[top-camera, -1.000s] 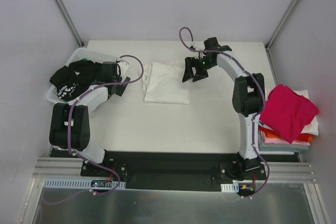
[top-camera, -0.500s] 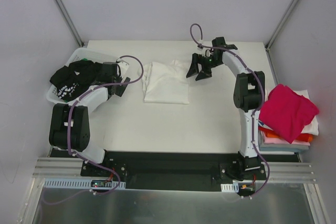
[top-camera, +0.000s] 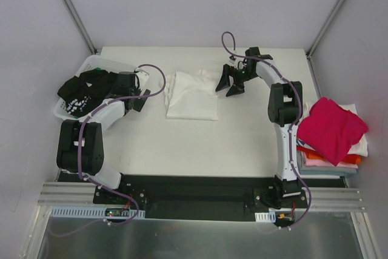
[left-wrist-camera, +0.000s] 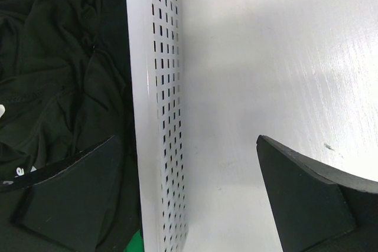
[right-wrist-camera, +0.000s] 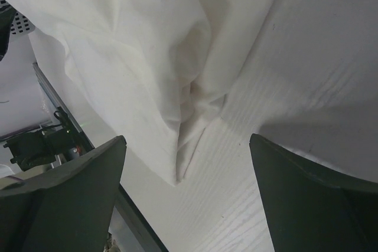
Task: Fold and stack the t-shirts
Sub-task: Put the neatly folded tshirt into the corner of the board with the right arm
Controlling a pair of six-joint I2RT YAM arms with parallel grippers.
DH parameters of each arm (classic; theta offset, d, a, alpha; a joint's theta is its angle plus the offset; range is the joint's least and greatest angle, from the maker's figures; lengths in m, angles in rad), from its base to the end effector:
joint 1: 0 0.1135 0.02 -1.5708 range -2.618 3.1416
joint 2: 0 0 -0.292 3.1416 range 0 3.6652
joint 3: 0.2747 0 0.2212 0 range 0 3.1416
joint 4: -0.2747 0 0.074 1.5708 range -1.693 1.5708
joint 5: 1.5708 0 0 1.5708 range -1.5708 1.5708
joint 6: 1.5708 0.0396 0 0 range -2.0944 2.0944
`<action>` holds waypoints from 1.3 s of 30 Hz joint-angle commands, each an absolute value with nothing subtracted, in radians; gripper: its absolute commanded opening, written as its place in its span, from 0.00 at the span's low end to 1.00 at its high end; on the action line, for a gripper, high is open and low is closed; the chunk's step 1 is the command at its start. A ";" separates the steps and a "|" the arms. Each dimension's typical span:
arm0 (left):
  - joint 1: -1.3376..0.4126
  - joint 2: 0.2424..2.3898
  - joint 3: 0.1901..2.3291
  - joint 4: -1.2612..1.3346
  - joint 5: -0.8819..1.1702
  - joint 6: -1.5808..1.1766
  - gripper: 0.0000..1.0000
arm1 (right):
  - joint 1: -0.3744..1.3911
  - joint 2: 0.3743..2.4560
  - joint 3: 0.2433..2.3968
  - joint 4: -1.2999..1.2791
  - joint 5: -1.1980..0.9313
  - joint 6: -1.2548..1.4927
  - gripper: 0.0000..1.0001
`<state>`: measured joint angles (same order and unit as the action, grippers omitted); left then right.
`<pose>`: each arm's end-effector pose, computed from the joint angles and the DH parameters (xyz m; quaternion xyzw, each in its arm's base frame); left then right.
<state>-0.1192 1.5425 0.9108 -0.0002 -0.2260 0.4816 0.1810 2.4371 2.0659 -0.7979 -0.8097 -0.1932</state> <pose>0.3087 -0.0280 0.2616 0.2135 0.8615 0.1799 0.4240 0.4889 0.1186 0.1881 -0.2447 0.8704 0.3848 0.1857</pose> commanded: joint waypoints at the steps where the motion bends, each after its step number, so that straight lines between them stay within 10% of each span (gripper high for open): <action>1: -0.132 1.491 0.910 -0.034 -0.213 0.453 0.99 | 0.175 2.434 2.091 -0.795 -0.854 -0.170 0.90; 18: -0.239 1.692 1.218 -0.321 0.046 0.443 0.99 | 0.175 2.438 2.079 -0.795 -0.876 -0.170 0.92; 39: -0.270 1.620 1.210 -0.061 -0.430 0.529 0.99 | 0.187 2.431 2.054 -0.804 -0.881 -0.201 0.94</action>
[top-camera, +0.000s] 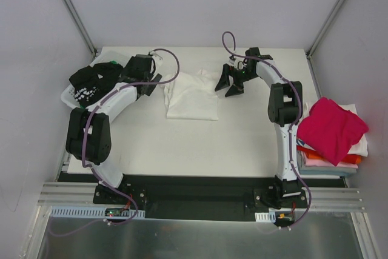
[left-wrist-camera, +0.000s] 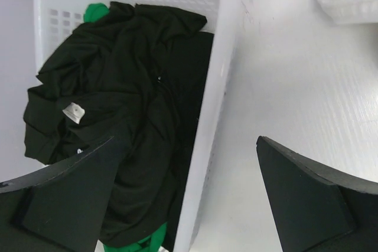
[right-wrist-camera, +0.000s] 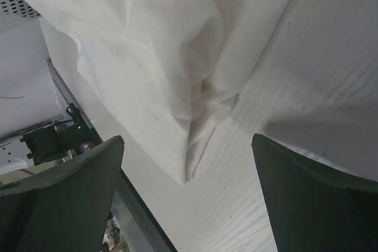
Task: Fold and stack the t-shirts
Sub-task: Put the neatly folded tshirt into the corner of the board with the right arm
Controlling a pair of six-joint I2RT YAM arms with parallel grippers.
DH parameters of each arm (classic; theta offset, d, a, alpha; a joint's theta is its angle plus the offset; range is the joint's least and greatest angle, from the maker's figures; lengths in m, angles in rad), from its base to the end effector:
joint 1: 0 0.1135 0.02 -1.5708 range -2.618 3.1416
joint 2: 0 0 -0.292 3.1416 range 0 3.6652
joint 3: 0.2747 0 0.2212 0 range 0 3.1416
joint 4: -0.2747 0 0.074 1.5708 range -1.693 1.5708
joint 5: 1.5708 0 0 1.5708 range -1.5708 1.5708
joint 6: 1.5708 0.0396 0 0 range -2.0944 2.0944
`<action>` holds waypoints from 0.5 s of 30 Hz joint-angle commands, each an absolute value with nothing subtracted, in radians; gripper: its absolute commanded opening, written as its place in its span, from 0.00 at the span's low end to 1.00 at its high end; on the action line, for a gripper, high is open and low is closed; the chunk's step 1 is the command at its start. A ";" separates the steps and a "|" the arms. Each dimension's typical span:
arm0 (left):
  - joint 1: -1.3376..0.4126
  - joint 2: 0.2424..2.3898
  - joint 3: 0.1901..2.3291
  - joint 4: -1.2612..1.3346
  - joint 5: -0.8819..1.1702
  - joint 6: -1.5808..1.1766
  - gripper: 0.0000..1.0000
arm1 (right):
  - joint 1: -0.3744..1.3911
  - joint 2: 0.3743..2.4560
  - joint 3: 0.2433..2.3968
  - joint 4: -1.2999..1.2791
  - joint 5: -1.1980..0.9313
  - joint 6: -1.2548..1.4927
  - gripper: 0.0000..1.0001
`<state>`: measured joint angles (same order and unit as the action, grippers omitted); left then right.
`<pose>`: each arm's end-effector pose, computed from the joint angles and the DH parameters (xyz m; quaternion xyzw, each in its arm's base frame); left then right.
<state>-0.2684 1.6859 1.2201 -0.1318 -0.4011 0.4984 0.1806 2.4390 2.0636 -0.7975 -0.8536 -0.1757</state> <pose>0.3532 -0.0811 0.2994 0.2376 0.8382 0.2275 0.4350 0.4882 0.1195 0.1877 -0.2386 0.8637 0.4062 0.1789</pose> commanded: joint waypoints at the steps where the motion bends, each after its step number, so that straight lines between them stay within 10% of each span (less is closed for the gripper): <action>1: -0.273 1.609 1.201 -0.061 -0.399 0.526 0.99 | 0.187 2.431 2.052 -0.807 -0.879 -0.202 0.94; 15: -0.341 1.529 1.140 -0.075 -0.206 0.519 0.99 | 0.195 2.444 2.060 -0.807 -0.871 -0.203 0.96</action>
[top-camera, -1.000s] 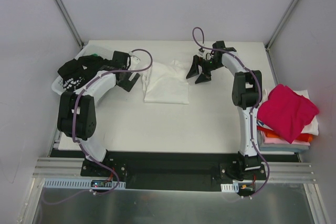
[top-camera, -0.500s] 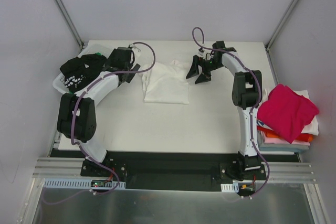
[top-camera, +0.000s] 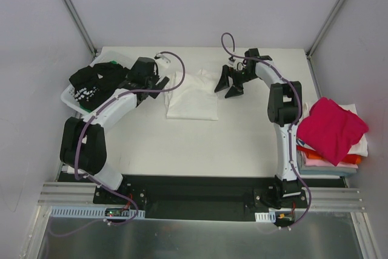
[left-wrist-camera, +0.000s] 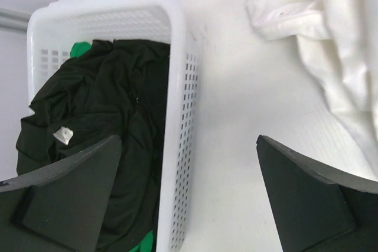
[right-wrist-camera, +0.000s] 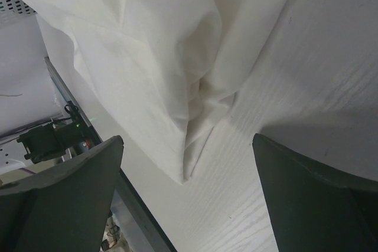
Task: Fold and stack the t-shirts
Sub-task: Put the neatly folded tshirt into the corner of the board with the right arm
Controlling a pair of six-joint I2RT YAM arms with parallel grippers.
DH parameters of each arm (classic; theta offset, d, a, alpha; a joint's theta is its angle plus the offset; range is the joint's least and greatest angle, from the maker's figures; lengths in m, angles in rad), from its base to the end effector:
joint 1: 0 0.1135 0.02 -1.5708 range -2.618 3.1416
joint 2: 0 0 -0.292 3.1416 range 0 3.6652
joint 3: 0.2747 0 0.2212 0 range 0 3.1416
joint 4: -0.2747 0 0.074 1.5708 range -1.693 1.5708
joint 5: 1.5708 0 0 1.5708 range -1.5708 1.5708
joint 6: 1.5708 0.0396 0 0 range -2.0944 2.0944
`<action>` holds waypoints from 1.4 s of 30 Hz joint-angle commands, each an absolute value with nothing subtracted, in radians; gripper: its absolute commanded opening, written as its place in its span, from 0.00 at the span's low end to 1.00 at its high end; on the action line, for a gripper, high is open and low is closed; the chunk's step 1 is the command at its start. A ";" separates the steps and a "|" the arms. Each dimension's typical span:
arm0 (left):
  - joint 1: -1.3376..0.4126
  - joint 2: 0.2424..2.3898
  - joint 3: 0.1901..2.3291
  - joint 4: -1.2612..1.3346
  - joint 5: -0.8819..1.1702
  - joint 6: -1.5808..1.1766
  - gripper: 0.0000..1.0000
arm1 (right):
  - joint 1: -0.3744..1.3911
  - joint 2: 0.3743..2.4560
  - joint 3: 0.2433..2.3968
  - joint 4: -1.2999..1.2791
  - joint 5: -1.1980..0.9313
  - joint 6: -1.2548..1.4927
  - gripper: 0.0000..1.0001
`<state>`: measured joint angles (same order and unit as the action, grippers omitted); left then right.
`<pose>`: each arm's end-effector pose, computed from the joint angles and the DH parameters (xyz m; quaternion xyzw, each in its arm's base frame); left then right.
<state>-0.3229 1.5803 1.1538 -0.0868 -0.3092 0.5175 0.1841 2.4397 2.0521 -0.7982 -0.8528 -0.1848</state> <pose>0.3251 -0.0961 0.3172 0.2771 0.8106 0.1807 0.4832 0.4864 0.1209 0.1844 -0.2417 0.8640 0.4059 0.1743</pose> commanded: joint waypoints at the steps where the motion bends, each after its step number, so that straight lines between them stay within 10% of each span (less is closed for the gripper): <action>1: -0.341 1.532 1.140 -0.086 -0.184 0.514 0.99 | 0.195 2.445 2.062 -0.808 -0.873 -0.202 0.95; 19: -0.342 1.747 1.212 -0.115 0.296 0.509 0.99 | 0.209 2.447 2.062 -0.810 -0.877 -0.206 0.96; 42: -0.356 1.914 1.405 -0.282 0.331 0.463 0.99 | 0.219 2.457 2.052 -0.793 -0.885 -0.196 0.97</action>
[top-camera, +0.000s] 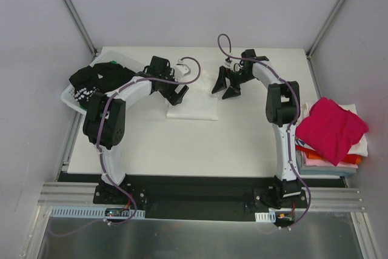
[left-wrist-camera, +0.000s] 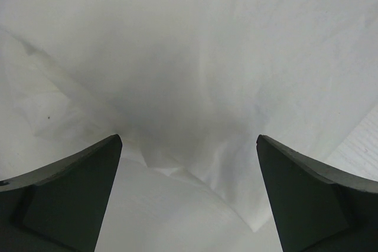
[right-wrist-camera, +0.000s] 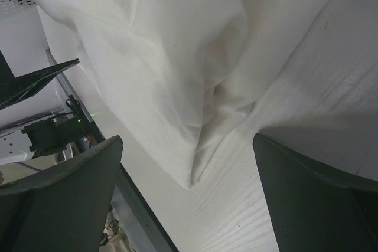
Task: Fold and stack the t-shirts
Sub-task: Put the neatly folded tshirt into the corner of the board with the right arm
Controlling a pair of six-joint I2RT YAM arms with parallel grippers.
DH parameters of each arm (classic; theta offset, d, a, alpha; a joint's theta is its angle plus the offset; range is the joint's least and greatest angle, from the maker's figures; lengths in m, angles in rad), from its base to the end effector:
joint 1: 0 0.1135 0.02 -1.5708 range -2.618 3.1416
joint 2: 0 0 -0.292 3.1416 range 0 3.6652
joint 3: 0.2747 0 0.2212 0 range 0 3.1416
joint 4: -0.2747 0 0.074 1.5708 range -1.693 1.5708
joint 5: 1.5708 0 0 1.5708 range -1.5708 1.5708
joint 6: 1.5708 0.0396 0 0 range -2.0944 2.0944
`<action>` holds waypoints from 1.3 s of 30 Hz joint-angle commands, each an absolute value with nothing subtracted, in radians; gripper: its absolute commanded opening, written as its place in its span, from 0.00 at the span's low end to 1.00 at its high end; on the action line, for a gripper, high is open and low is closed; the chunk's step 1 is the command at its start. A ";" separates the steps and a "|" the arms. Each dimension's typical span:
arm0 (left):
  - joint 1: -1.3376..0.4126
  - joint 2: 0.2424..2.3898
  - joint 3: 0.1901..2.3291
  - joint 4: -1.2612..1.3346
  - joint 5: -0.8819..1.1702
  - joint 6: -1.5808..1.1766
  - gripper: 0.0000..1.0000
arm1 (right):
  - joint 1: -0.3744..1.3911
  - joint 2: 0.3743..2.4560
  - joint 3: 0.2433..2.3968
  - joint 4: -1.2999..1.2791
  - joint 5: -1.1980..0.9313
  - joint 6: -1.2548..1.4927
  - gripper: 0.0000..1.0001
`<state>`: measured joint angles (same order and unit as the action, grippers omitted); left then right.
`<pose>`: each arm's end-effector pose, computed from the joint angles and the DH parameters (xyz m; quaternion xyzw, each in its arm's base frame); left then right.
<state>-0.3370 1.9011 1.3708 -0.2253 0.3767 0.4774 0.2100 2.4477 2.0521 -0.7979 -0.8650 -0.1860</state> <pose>0.3815 -0.1491 0.2578 0.4253 0.7987 -0.1442 0.4005 0.4835 0.1339 0.1809 -0.2525 0.8589 0.4137 0.1653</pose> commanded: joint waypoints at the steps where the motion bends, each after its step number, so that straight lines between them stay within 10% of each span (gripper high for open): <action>1: -0.356 1.916 1.402 -0.284 0.304 0.466 0.99 | 0.222 2.459 2.052 -0.792 -0.887 -0.196 0.97; 39: -0.403 1.954 1.378 -0.351 0.196 0.469 0.99 | 0.308 2.456 1.951 -0.695 -0.887 -0.166 0.98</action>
<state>-0.3939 1.9427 1.3720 -0.3153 0.1738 0.4786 0.2825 2.4451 1.9854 -0.6868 -0.9524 -0.1390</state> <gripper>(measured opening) 0.993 0.974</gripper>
